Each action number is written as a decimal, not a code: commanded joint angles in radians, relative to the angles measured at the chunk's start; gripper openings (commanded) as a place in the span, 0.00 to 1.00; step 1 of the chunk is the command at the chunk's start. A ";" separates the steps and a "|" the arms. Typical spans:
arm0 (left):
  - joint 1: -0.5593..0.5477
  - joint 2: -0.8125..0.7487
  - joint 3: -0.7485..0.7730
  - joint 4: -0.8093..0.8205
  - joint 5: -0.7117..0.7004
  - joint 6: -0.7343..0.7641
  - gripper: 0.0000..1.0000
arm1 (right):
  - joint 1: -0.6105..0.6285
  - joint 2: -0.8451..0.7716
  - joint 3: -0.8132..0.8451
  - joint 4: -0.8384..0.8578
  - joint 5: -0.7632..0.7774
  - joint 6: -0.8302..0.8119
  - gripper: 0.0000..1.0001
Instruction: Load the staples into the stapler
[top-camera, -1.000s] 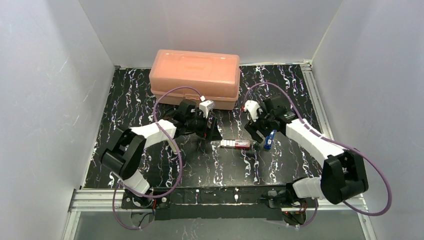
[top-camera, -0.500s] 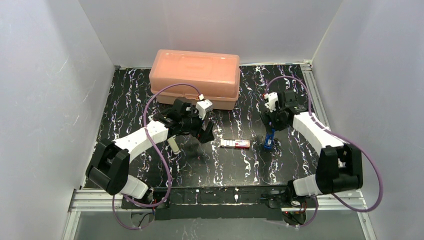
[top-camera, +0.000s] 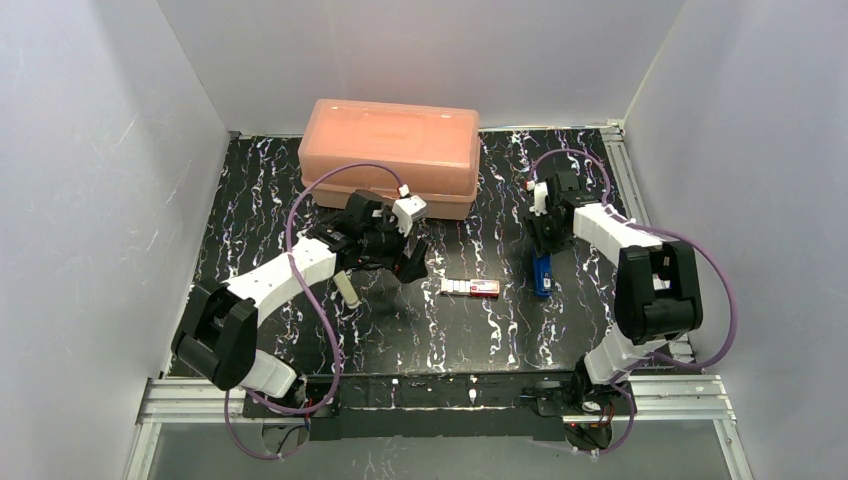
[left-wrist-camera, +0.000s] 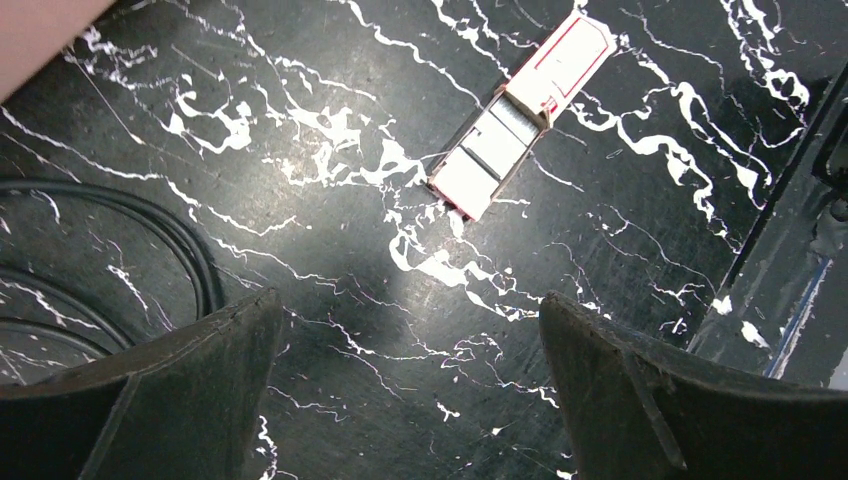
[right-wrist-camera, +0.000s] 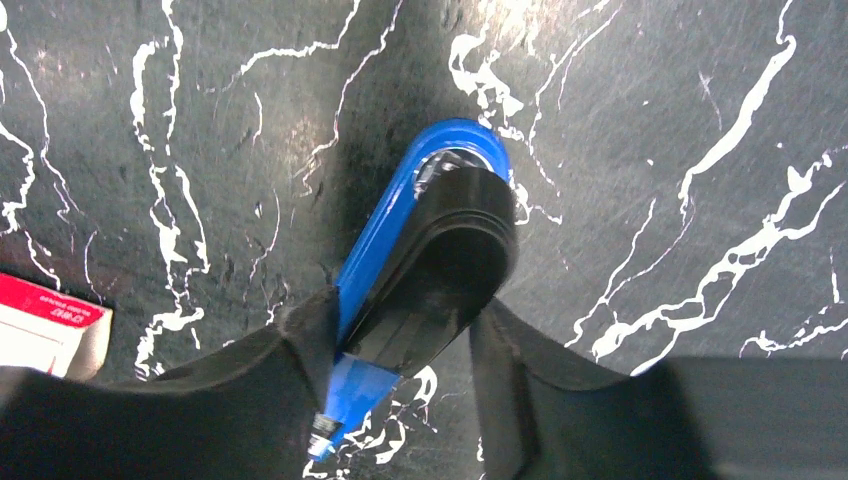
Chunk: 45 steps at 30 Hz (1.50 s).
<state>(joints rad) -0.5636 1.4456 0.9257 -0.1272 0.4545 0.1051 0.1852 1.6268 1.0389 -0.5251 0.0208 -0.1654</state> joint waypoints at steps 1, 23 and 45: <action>0.007 -0.014 0.080 -0.055 0.065 0.044 0.97 | -0.003 0.036 0.054 0.033 -0.047 0.005 0.45; 0.003 0.193 0.411 -0.147 0.379 0.282 0.79 | 0.049 -0.184 0.167 -0.189 -0.780 -0.606 0.01; -0.050 0.220 0.345 0.064 0.487 0.221 0.58 | 0.210 -0.147 0.214 -0.198 -0.935 -0.570 0.01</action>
<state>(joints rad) -0.6037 1.6615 1.2980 -0.0898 0.8783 0.3202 0.3920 1.4879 1.2224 -0.7601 -0.8383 -0.7685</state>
